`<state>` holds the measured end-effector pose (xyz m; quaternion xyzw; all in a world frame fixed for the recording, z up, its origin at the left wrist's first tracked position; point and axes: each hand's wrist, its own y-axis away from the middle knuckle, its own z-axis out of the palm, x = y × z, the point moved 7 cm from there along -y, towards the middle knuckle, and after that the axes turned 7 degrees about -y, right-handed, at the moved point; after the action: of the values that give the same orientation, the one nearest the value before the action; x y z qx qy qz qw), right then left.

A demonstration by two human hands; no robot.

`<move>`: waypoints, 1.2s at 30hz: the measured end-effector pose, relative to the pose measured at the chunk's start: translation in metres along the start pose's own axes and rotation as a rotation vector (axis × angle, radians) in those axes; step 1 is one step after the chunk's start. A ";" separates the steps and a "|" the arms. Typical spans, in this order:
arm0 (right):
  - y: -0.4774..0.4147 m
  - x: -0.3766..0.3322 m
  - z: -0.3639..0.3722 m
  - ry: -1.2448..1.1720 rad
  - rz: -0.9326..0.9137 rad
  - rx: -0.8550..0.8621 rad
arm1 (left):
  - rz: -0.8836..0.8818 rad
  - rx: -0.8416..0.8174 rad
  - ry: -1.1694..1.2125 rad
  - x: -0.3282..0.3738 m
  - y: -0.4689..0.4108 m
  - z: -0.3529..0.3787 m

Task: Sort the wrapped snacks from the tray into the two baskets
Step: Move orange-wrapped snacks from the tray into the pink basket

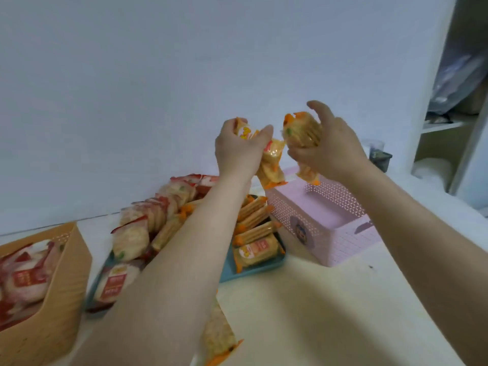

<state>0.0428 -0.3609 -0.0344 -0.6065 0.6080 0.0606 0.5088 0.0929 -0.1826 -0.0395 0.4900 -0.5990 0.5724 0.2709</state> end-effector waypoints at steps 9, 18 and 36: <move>0.032 0.020 0.009 0.369 -0.036 -0.079 | -0.007 -0.402 -0.216 -0.032 0.021 0.028; 0.101 0.013 0.146 0.634 -0.164 -0.956 | -0.151 -0.853 -0.737 -0.138 0.067 -0.009; 0.079 0.021 0.183 0.712 -0.106 -1.123 | -0.198 -0.940 -0.975 -0.150 0.099 -0.107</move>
<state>0.0848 -0.2282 -0.1792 -0.7914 0.5842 0.1391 -0.1138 0.0348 -0.0523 -0.1928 0.5747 -0.7898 -0.0617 0.2053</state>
